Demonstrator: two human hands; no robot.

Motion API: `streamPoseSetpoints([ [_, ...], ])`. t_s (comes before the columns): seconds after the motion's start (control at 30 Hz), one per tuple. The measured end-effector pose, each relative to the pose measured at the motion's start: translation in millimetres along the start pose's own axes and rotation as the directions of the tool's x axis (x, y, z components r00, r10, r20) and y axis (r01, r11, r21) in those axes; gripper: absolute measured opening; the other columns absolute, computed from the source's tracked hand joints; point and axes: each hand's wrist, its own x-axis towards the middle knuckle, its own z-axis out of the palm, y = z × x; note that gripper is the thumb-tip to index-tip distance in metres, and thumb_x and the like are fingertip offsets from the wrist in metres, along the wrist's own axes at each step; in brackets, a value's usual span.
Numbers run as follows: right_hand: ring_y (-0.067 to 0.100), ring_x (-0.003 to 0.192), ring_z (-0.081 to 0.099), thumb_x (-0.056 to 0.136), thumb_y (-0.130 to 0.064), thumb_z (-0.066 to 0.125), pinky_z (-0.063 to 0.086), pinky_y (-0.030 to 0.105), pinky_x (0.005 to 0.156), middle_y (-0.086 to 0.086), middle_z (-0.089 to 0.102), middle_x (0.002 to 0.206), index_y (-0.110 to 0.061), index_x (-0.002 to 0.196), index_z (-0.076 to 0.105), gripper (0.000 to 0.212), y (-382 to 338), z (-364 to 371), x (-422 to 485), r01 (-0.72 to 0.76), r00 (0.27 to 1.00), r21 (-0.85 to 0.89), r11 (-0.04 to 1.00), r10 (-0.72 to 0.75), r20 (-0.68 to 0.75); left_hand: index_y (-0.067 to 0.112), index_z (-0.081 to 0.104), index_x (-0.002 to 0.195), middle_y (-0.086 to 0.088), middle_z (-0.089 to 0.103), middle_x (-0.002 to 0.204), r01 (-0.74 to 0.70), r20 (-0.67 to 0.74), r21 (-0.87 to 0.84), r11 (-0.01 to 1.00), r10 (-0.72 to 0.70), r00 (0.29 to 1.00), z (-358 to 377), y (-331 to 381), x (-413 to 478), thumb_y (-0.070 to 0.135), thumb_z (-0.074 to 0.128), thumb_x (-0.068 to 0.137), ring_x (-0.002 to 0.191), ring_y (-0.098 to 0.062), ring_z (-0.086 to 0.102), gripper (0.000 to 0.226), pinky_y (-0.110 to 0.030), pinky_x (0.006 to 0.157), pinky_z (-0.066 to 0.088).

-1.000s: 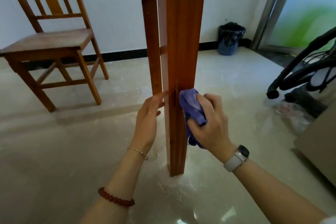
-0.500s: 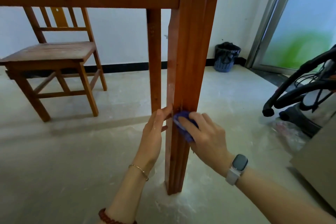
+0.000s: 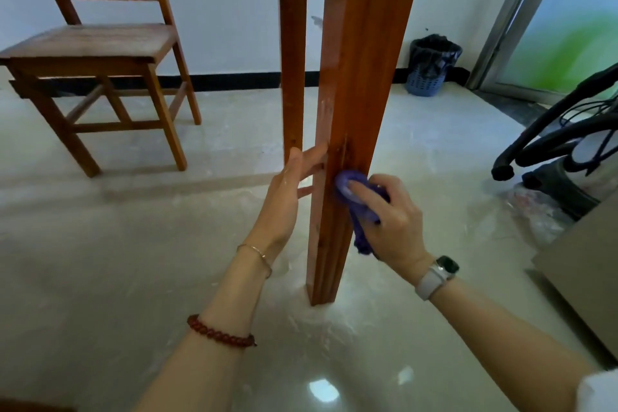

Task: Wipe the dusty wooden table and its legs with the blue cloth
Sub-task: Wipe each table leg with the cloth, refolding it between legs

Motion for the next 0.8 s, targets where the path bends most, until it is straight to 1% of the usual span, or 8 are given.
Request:
streamPoseSetpoints([
  [0.07, 0.022, 0.090, 0.048, 0.093, -0.026, 0.048, 0.042, 0.016, 0.073, 0.007, 0.042, 0.108, -0.014, 0.115, 0.049, 0.025, 1.3, 2.8, 14.6, -0.065, 0.991, 0.061, 0.996, 0.072, -0.115, 0.030, 0.042, 0.132, 0.015, 0.045, 0.129, 0.015, -0.014, -0.004, 1.000, -0.015, 1.000, 1.1, -9.3, 0.9, 0.045, 0.012, 0.092, 0.122, -0.009, 0.043, 0.052, -0.035, 0.105, 0.033],
  [0.17, 0.024, 0.096, 0.045, 0.085, -0.024, 0.056, 0.046, 0.024, 0.070, 0.008, 0.039, 0.112, -0.016, 0.115, 0.047, 0.033, -4.6, 23.9, -9.6, -0.103, 0.990, 0.077, 0.992, 0.110, -0.090, 0.027, 0.039, 0.136, 0.005, 0.043, 0.140, 0.073, -0.013, 0.026, 0.997, -0.073, 0.997, 2.1, -32.8, 2.9, 0.042, 0.013, 0.094, 0.127, -0.015, 0.043, 0.051, -0.031, 0.101, 0.035],
  [0.33, 0.025, 0.095, 0.043, 0.062, -0.017, 0.082, 0.054, 0.035, 0.066, 0.008, 0.041, 0.112, -0.022, 0.110, 0.049, 0.059, -2.7, 69.3, -106.8, -0.056, 0.961, 0.014, 0.998, 0.050, 0.272, 0.036, 0.040, 0.128, 0.012, 0.045, 0.134, 0.072, 0.012, 0.055, 0.996, -0.073, 0.997, 4.0, -68.3, 7.1, 0.048, 0.015, 0.087, 0.118, -0.007, 0.046, 0.049, -0.025, 0.095, 0.038],
  [0.47, 0.024, 0.092, 0.044, 0.054, -0.015, 0.085, 0.056, 0.034, 0.057, 0.006, 0.053, 0.106, -0.027, 0.101, 0.062, 0.053, 3.8, 102.9, -175.6, -0.030, 0.788, -0.017, 0.999, 0.034, 0.614, 0.043, 0.041, 0.117, 0.016, 0.047, 0.122, 0.096, -0.008, 0.034, 0.995, -0.095, 0.995, 3.8, -89.3, 10.8, 0.039, 0.018, 0.095, 0.113, -0.006, 0.048, 0.032, -0.029, 0.097, 0.039],
  [0.53, 0.026, 0.093, 0.051, 0.048, -0.006, 0.087, 0.056, 0.033, 0.053, 0.008, 0.062, 0.100, -0.025, 0.096, 0.069, 0.054, 5.3, 110.2, -197.9, -0.204, 0.672, -0.063, 0.977, 0.186, 0.717, 0.041, 0.041, 0.117, 0.013, 0.048, 0.122, 0.127, -0.010, 0.031, 0.991, -0.126, 0.992, 4.0, -96.2, 10.9, 0.037, 0.019, 0.096, 0.113, -0.009, 0.049, 0.031, -0.030, 0.098, 0.040],
  [0.6, 0.028, 0.099, 0.057, 0.067, -0.008, 0.078, 0.055, 0.033, 0.068, 0.008, 0.062, 0.109, -0.024, 0.109, 0.066, 0.047, 5.7, 109.9, -203.9, -0.368, 0.556, -0.106, 0.924, 0.310, 0.772, 0.039, 0.042, 0.118, 0.009, 0.049, 0.125, 0.170, -0.017, 0.080, 0.982, -0.169, 0.985, 5.6, -102.9, 10.1, 0.038, 0.022, 0.096, 0.113, -0.010, 0.049, 0.030, -0.030, 0.098, 0.040],
  [0.7, 0.023, 0.102, 0.056, 0.090, -0.020, 0.055, 0.045, 0.026, 0.082, 0.003, 0.060, 0.115, -0.022, 0.122, 0.055, 0.032, 2.3, 93.8, -187.5, -0.545, 0.515, -0.004, 0.839, 0.338, 0.788, 0.028, 0.042, 0.130, 0.002, 0.045, 0.136, 0.250, 0.013, 0.292, 0.923, -0.265, 0.964, 3.2, -114.9, 3.2, 0.036, 0.033, 0.096, 0.115, -0.013, 0.049, 0.036, -0.029, 0.100, 0.039],
  [0.8, 0.008, 0.084, 0.059, 0.091, -0.020, 0.055, 0.044, 0.013, 0.072, -0.008, 0.060, 0.095, -0.024, 0.106, 0.047, 0.017, -11.9, 64.3, -148.7, -0.769, 0.467, 0.130, 0.626, 0.410, 0.783, 0.022, 0.040, 0.134, 0.002, 0.041, 0.140, 0.293, 0.084, 0.464, 0.836, -0.371, 0.925, -9.2, -124.8, -12.4, 0.030, 0.042, 0.095, 0.117, -0.013, 0.047, 0.041, -0.024, 0.095, 0.037],
])
